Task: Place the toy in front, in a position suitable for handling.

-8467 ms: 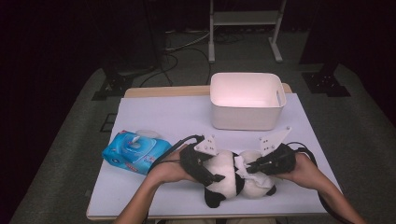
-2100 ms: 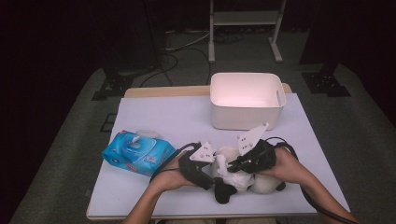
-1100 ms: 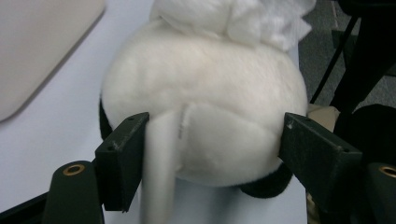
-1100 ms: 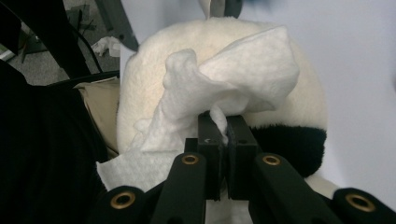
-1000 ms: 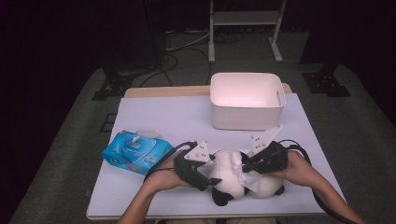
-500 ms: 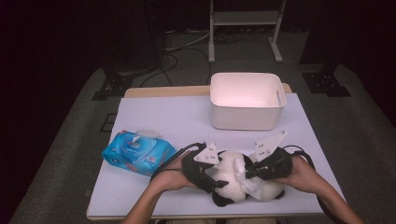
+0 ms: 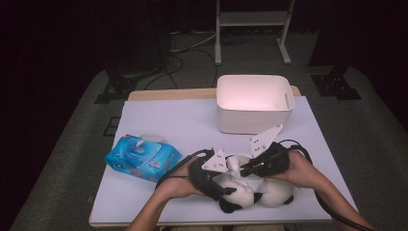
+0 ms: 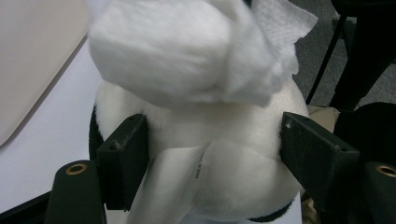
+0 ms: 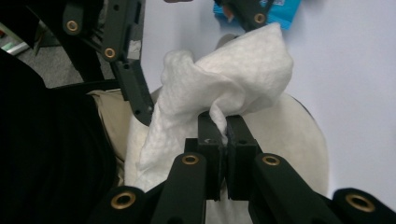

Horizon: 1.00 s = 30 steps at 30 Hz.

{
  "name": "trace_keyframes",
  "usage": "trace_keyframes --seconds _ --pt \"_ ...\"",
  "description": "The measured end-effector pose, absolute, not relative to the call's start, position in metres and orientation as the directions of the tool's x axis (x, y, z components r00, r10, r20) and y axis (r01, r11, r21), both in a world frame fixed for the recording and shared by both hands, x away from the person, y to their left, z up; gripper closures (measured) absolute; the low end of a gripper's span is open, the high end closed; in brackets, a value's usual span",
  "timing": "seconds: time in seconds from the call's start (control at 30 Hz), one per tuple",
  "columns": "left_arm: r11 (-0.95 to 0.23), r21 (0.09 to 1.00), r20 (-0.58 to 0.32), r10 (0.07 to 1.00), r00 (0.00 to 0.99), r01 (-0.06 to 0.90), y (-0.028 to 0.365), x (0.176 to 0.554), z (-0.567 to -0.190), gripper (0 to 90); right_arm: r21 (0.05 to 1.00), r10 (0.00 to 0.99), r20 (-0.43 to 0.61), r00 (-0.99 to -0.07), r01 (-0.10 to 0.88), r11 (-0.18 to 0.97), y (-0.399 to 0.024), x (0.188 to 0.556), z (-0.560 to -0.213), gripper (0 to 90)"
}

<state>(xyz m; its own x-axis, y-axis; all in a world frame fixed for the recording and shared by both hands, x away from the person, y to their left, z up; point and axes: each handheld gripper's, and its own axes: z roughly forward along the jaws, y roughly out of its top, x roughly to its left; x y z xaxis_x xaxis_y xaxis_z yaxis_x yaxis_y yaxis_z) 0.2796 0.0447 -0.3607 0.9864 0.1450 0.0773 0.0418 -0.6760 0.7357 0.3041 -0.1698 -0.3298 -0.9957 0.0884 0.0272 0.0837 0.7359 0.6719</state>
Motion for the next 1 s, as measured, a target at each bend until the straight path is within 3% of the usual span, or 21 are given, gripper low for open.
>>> trace_keyframes --seconds 0.43,0.73,1.0 --pt "-0.682 0.731 0.106 0.108 0.988 -0.004 0.039 0.273 -0.358 25.9 0.666 0.2 0.053 -0.978 0.183 0.723 -0.212 0.314 -0.336 85.8" --pt "-0.681 0.732 0.1 0.116 0.988 0.006 0.04 0.272 -0.359 25.9 0.671 0.155 0.021 -0.988 0.129 0.73 -0.189 0.319 -0.329 85.7" --pt "-0.65 0.759 0.073 0.135 0.988 0.033 0.046 0.279 -0.353 23.2 0.666 0.175 0.044 -0.984 0.159 0.728 -0.187 0.316 -0.338 86.0"
